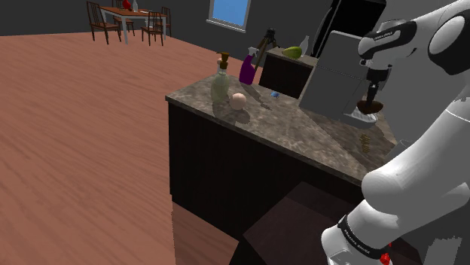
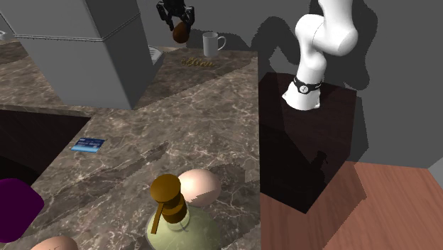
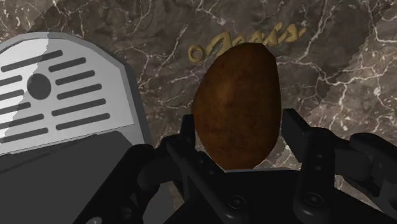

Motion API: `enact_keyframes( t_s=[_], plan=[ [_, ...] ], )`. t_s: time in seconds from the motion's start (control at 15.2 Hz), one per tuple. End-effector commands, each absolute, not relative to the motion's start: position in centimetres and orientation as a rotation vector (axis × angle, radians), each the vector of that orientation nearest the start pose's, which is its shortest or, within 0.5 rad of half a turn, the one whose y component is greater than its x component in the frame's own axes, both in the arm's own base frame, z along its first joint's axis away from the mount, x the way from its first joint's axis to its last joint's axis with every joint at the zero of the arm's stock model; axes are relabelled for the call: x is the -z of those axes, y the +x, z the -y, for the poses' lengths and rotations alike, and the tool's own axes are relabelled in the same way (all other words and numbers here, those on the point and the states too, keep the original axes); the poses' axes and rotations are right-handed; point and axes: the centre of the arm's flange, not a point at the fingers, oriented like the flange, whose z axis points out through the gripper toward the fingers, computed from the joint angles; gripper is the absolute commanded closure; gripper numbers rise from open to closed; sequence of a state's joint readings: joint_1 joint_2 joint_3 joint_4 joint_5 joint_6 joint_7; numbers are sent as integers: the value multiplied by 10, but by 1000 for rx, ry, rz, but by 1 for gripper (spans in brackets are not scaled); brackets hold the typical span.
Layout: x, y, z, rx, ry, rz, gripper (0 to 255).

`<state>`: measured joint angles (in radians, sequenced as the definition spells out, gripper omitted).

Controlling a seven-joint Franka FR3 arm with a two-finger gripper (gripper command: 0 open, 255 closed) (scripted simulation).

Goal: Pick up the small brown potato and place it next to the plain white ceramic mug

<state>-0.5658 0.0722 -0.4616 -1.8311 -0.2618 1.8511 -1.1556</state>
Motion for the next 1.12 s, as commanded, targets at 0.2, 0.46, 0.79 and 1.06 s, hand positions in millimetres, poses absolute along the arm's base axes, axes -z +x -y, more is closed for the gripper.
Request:
enact_keyframes(
  t_s=[0.2,0.46,0.79,1.06],
  plan=[
    [-491,236,540,-438,-3184,334,255],
    [-491,193,572,-438,-3184,334,255],
    [-475,171,589,-438,-3184,334,255],
    [-454,171,589,-438,-3184,334,255]
  ],
)
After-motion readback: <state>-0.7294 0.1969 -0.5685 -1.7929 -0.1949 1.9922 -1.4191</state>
